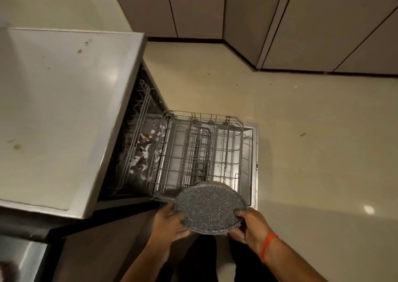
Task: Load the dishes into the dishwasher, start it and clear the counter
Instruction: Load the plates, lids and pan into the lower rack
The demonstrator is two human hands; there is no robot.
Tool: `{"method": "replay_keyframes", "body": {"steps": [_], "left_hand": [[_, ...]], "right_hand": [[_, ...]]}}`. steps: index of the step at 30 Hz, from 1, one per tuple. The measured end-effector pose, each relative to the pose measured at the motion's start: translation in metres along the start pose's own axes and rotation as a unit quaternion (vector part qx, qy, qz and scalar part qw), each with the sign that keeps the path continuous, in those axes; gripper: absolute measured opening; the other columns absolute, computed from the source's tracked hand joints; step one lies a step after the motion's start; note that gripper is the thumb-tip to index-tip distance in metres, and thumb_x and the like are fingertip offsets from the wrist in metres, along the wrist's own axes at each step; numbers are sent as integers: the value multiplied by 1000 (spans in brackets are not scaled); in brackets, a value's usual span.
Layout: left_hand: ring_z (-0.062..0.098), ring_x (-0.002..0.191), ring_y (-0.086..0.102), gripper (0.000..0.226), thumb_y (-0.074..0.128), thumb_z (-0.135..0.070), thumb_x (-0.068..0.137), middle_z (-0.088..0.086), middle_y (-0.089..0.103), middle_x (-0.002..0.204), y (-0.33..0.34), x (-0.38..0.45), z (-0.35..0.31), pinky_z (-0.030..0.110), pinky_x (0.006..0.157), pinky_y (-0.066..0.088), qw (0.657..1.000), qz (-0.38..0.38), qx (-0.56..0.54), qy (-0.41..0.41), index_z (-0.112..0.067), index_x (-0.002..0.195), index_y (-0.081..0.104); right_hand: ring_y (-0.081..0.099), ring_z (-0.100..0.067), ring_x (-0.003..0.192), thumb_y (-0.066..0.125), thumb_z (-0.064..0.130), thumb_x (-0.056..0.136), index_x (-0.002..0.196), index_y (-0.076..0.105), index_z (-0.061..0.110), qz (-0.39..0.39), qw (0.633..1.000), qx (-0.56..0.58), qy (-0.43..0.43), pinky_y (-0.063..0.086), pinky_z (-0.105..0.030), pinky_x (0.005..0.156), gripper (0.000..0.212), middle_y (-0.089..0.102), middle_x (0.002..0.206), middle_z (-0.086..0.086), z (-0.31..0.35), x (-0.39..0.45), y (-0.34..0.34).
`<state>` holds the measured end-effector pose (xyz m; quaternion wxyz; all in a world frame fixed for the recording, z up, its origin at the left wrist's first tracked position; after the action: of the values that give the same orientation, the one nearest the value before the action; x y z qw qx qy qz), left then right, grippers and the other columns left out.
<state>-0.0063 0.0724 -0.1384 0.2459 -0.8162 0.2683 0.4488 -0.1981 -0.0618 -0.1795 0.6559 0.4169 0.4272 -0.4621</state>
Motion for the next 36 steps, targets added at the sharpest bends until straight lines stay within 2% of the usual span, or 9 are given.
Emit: {"method": "replay_keyframes", "body": {"steps": [3,8,10,12,15,20,25,32,36], "left_hand": [[19,82,72,27,57,-6,102,-2,71,101,16,43,1,27,61,58,999,20,34,-20,-26,120,56],[18,68,74,46,61,-12,102,7,74,90,39,125,16,25,51,55,995,17,68,-77,-14,146,48],[16,63,73,51,61,-13,102,12,75,96,45,160,21,26,49,55,993,3,83,-77,-13,151,45],[12,57,71,52,60,-14,103,15,73,106,51,192,26,24,46,53,993,-10,95,-76,-13,152,44],[9,50,67,43,58,-13,104,13,70,105,61,233,31,21,44,52,990,-14,117,-75,-11,146,49],[12,59,66,28,57,-16,104,2,70,96,73,282,39,21,47,49,986,-13,141,-83,-13,132,60],[8,47,63,22,59,-13,103,3,70,85,81,309,44,17,39,47,982,-15,157,-105,-9,124,65],[4,47,65,22,57,-13,103,3,71,88,88,322,45,16,44,49,979,-5,184,-82,-15,124,65],[4,42,61,16,58,-11,102,4,71,77,91,319,39,17,41,48,982,-15,181,-42,-17,113,68]], "right_hand": [[67,-29,87,48,-7,97,122,59,-1,-53,999,7,-6,57,-28,47,28,69,104,-20,5,42,-9],[65,-37,111,52,-4,97,128,57,6,-106,994,14,-2,63,-38,63,34,68,119,-19,2,124,-22],[65,-37,111,54,-2,97,129,57,7,-112,994,9,6,64,-42,67,34,68,119,-18,-3,157,-26],[67,-36,106,54,-2,98,125,57,7,-108,994,7,16,63,-38,60,29,67,118,-18,-6,188,-26],[71,-34,98,54,1,100,128,56,10,-93,995,-14,30,62,-33,56,29,66,122,-18,-7,225,-25],[71,-34,96,56,6,100,135,53,10,-110,992,-42,53,59,-29,52,35,63,127,-18,-9,273,-28],[71,-30,85,53,6,101,126,54,7,-110,990,-52,73,58,-27,48,26,66,115,-17,-3,292,-28],[65,-34,95,49,3,101,128,51,6,-125,986,-54,92,58,-29,46,27,57,125,-18,-2,301,-36],[65,-39,106,50,4,101,131,55,5,-122,988,-52,79,60,-31,49,30,60,127,-18,2,299,-39]]}}
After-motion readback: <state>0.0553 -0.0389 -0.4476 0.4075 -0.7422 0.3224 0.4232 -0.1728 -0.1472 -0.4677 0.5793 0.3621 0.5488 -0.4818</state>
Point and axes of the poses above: each hand's wrist, its own x-axis towards the middle knuckle, its own y-axis out of the palm, z = x × y, the point moved 8 cm from there along x, towards the middle knuckle
